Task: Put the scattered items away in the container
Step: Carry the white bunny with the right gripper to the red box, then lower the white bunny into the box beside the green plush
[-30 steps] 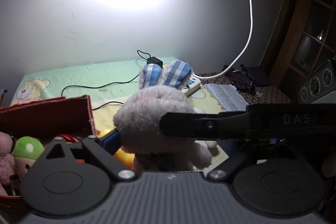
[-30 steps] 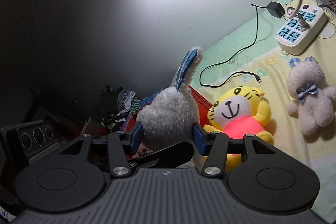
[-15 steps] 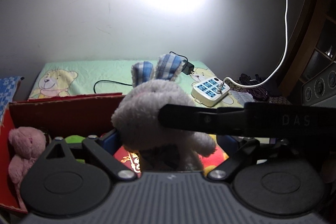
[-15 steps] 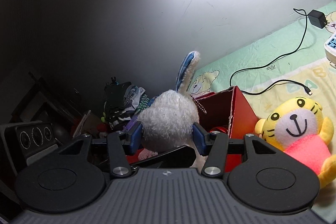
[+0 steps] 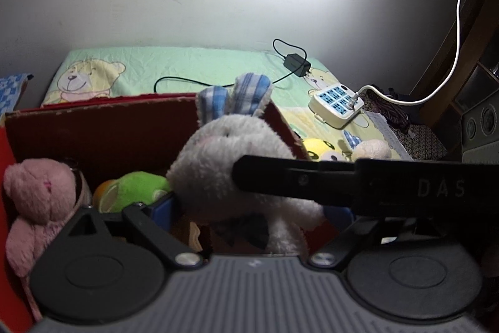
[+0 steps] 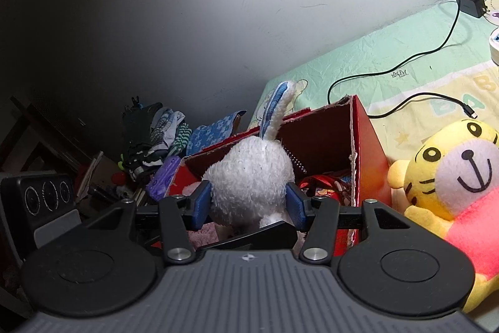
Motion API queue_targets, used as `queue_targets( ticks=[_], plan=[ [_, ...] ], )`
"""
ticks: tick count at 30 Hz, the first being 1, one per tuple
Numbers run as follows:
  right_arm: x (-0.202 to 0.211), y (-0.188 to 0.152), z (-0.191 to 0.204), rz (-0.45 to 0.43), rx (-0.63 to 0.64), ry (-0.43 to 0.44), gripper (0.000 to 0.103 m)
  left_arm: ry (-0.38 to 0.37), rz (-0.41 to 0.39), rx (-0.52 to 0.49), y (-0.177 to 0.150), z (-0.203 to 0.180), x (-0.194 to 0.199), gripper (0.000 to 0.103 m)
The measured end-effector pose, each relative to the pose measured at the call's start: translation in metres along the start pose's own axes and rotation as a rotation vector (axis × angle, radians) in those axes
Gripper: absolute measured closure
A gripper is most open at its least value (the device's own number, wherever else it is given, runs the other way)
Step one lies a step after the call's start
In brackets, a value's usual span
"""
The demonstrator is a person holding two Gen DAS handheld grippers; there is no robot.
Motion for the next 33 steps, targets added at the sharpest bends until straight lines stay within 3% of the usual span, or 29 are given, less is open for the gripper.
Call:
queue_targets(
  ticks=[9,23,29,33],
  plan=[
    [-0.023,-0.013,0.017,0.061,0.074,-0.096,0.043,-0.025,0.029,-0.021,-0.009,0.007,0.006,0.012],
    [-0.014,0.002,-0.008,-0.023,0.071,-0.25,0.039,-0.08,0.086,-0.063,-0.014,-0.012,-0.016,0.012],
    [-0.01,0.009,-0.014,-0.055,0.067,-0.257,0.038,-0.064,0.102,-0.063,-0.015,-0.011,-0.024,0.012],
    [-0.011,0.008,-0.014,-0.046,0.06,-0.239,0.044,-0.059,0.12,-0.044,-0.017,-0.006,-0.029,0.007]
  ],
)
Point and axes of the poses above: each gripper's, at about its wrist camera, not at the fingertips, and x roughly against the way its jaws point, z to its left, y to its top, the point moved 10 cm from there along -x, roughly the way its jaws point, and after that the axes turned 12 degrees about -y, right-handed, at the moved point
